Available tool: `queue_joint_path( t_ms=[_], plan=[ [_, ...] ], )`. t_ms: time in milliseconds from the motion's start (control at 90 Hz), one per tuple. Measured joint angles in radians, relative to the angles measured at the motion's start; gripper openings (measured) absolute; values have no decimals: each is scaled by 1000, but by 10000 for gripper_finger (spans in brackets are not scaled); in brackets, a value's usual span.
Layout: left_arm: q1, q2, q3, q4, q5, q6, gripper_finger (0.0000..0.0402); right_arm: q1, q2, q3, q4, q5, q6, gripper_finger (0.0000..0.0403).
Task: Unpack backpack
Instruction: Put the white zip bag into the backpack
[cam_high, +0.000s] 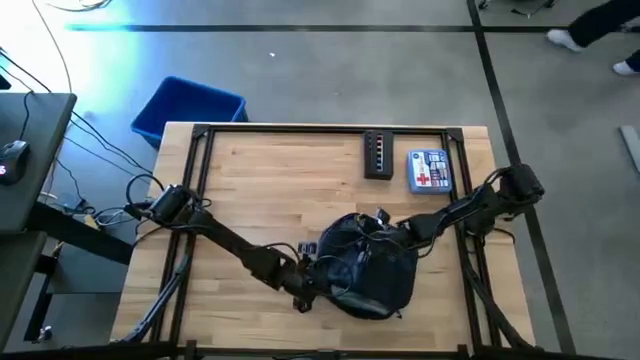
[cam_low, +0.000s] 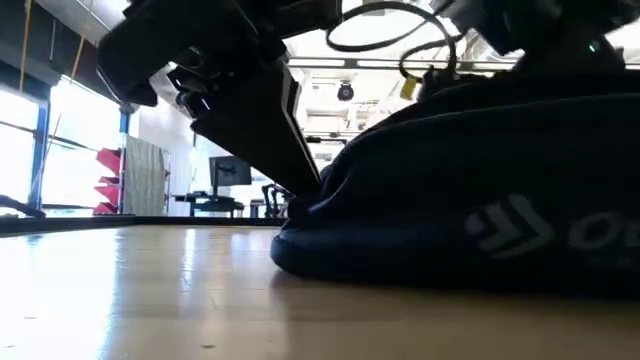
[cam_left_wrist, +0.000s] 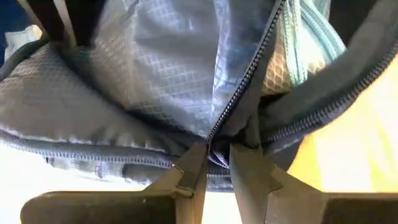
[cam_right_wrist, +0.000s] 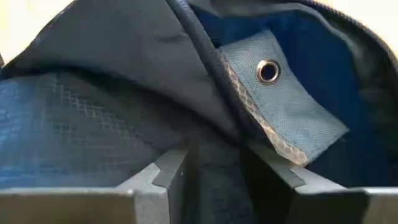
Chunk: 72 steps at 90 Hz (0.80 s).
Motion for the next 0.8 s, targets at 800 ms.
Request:
queue_joint_path(
  t_ms=[800],
  plan=[
    [15,-40,194,-9,-133,218,49,8,5,36,-42,54,-94,116]
  ],
)
